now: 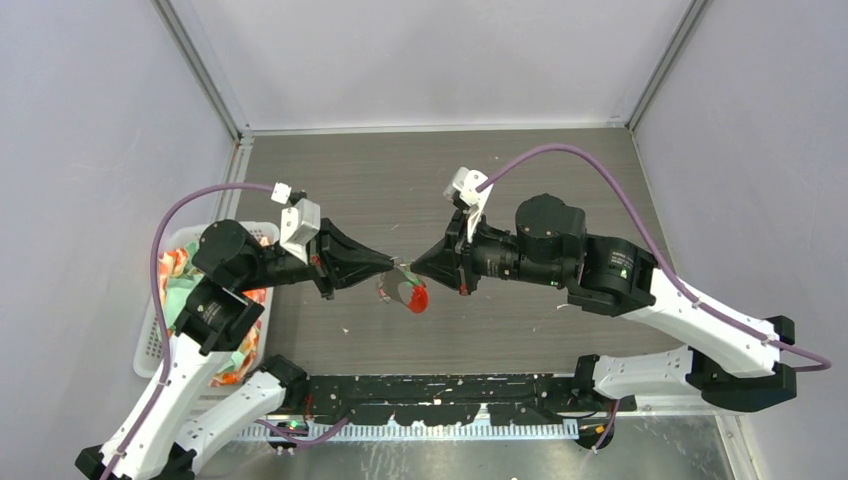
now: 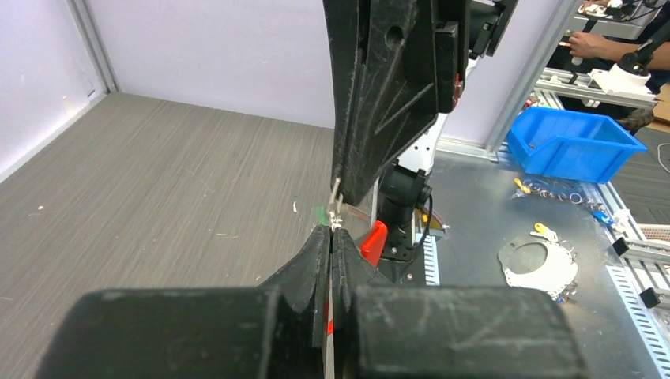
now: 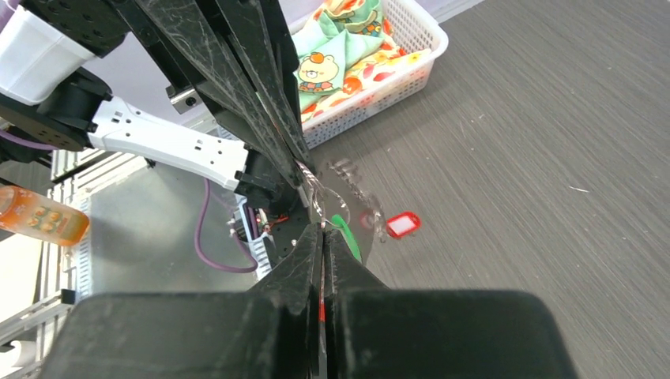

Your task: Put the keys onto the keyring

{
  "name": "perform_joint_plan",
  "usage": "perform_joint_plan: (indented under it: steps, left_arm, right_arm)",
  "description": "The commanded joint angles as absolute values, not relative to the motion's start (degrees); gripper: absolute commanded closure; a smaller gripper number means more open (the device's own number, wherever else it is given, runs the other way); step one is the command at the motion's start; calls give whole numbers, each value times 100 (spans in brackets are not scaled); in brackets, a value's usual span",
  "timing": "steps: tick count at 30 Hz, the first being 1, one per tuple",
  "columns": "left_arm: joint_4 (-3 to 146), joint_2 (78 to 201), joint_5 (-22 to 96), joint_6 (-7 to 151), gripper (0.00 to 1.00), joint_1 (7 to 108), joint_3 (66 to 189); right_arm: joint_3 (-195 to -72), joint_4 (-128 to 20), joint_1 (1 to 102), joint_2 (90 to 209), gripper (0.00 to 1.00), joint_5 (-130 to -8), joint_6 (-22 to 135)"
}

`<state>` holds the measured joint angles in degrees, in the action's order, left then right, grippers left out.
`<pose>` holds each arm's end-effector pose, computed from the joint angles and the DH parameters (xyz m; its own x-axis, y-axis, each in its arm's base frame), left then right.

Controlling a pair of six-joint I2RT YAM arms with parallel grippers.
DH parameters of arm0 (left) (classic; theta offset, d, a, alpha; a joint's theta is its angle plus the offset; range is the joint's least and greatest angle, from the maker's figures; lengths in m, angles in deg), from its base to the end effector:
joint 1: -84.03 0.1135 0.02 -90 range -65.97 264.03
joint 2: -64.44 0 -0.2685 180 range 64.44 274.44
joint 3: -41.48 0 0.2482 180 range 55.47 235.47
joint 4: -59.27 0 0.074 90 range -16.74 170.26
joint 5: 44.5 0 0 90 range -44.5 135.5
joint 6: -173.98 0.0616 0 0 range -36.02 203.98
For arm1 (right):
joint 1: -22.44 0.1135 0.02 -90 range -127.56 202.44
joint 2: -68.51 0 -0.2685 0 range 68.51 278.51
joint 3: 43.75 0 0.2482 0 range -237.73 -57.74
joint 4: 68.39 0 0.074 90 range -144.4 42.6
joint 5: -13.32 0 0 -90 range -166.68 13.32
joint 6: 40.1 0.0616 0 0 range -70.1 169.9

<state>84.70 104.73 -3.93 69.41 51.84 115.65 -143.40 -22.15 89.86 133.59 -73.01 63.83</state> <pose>0.0885 -0.1110 0.4422 -0.1268 -0.1135 -0.9854 0.9820 0.1256 -0.1408 0.0900 0.2267 0.4704 -0.3030 -0.1030 -0.9474 -0.8990 0.3607 0.2483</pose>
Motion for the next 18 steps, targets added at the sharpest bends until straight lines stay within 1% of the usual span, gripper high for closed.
perform_joint_plan:
  steps: [1,4,9,10,11,13,14,15,16,17,18]
  left_arm:
    - [8377,10396,-410,7147,100,5169,11625]
    - [8464,10395,-363,7279,100,5168,11589]
    - [8573,10394,-312,7414,100,5168,11450]
    - [8605,10401,-296,7429,97,5168,11426]
    - [8651,10419,-293,7446,88,5169,11403]
    - [8804,10454,-269,7570,85,5172,11391]
    - [8915,10471,-197,7606,77,5172,11396]
    - [9034,10488,-94,7626,60,5170,11399]
    - [9170,10513,48,7662,41,5171,11420]
    - [9339,10544,188,7728,29,5171,11438]
    - [9503,10586,319,7804,22,5169,11458]
  right_arm:
    - [-14567,-2122,8980,13019,99,-7880,6188]
    - [-14548,-1983,8977,12941,99,-8150,6122]
    - [-14406,-2008,8982,12914,99,-8208,6132]
    - [-14372,-2035,8977,12942,99,-8204,6129]
    - [-14337,-2071,8977,12981,99,-8197,6126]
    - [-14273,-2104,8980,13081,99,-8211,6086]
    - [-14242,-2113,8978,13129,99,-8246,6057]
    - [-14177,-2140,8981,13186,99,-8272,6039]
    - [-14131,-2166,8980,13251,99,-8296,6002]
    - [-14079,-2196,8974,13318,99,-8300,5981]
    - [-14039,-2235,8964,13415,99,-8316,5961]
